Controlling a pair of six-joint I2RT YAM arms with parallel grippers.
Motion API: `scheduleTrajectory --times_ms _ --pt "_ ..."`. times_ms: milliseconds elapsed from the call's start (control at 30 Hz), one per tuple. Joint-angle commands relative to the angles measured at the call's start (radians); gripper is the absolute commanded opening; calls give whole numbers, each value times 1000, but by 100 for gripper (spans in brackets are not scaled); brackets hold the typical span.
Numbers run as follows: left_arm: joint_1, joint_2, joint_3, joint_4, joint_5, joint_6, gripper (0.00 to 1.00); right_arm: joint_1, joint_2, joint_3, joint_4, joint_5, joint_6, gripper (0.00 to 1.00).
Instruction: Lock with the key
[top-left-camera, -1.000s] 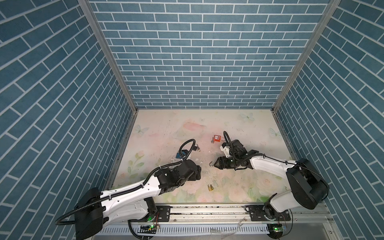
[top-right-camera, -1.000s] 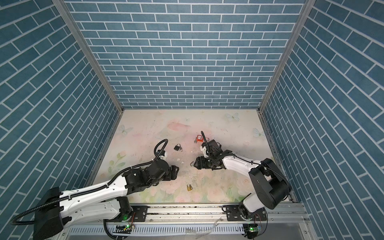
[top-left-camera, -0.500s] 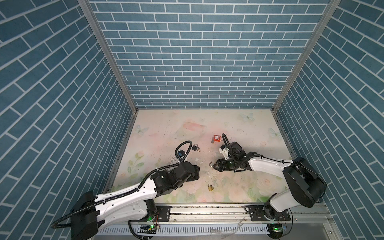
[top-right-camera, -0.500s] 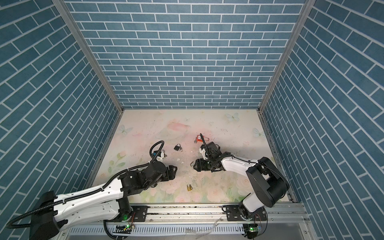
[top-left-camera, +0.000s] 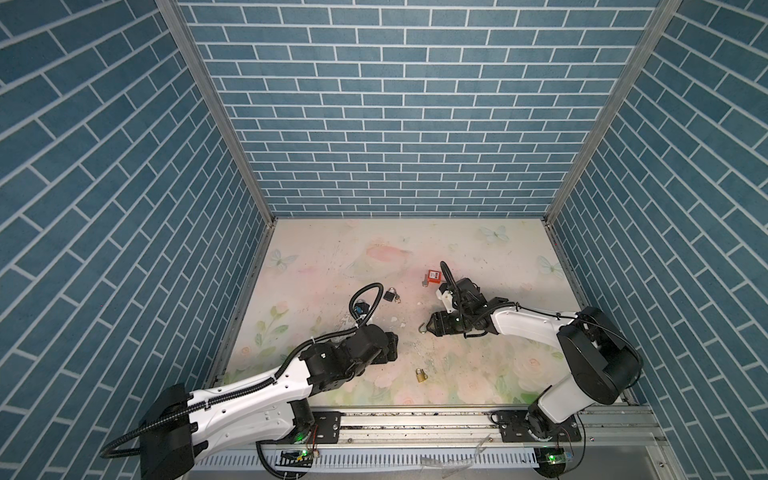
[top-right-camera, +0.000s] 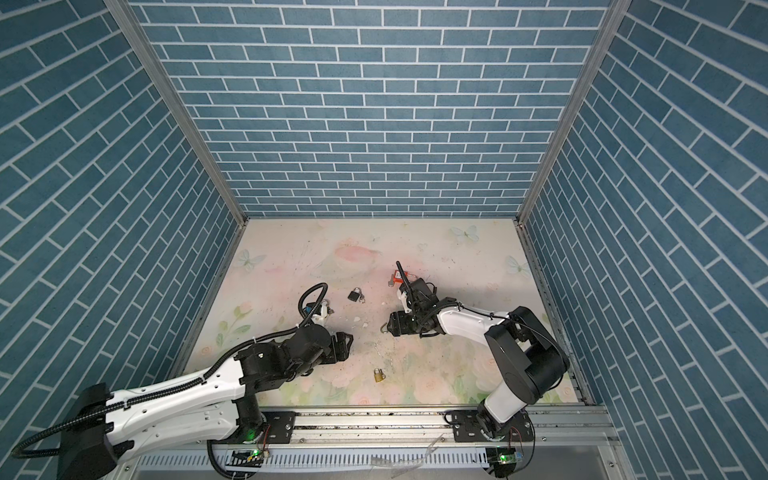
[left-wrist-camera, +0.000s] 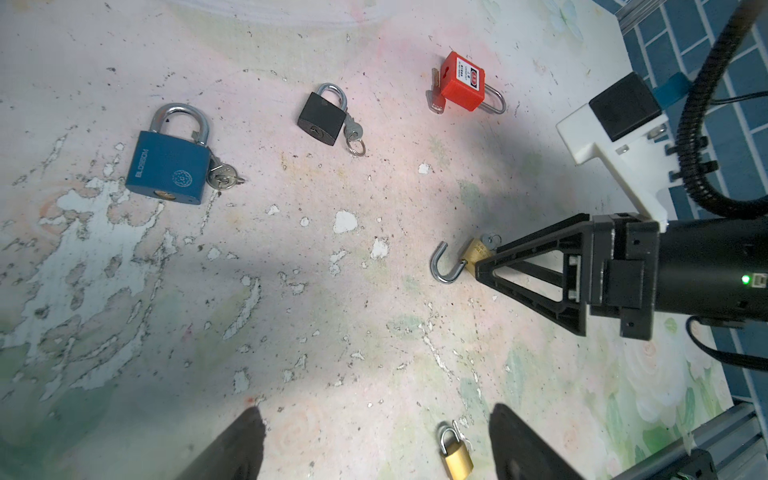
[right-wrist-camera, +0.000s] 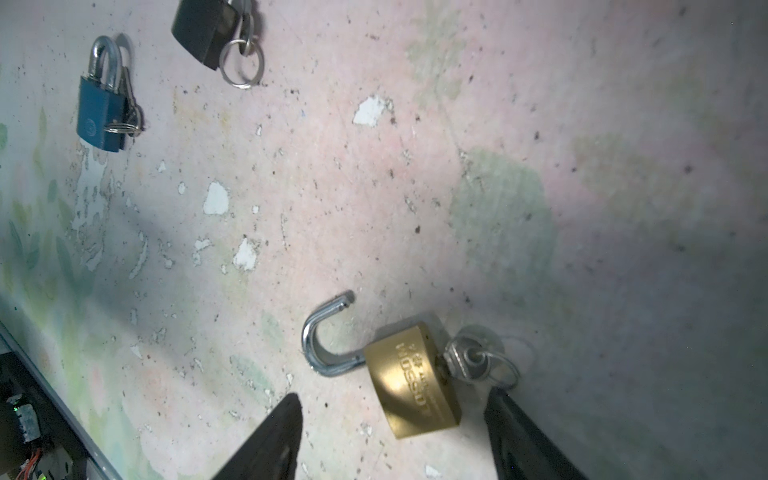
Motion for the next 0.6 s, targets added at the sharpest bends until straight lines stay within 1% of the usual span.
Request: scheduleTrajectory --times_ms 0,133,267,367,567 --pt "-4 -20 -15 -19 -40 14 86 32 23 19 -33 2 -13 71" --pt "-5 -34 -27 -19 -43 14 86 81 45 24 -41 1 13 69" --pt "-5 -47 -37 -20 -43 14 86 121 51 23 -59 27 75 68" --pt "-5 -53 -41 -22 -44 11 86 148 36 13 -39 36 115 68" --pt "-4 -45 -30 -28 -43 19 86 153 22 22 -21 37 129 68"
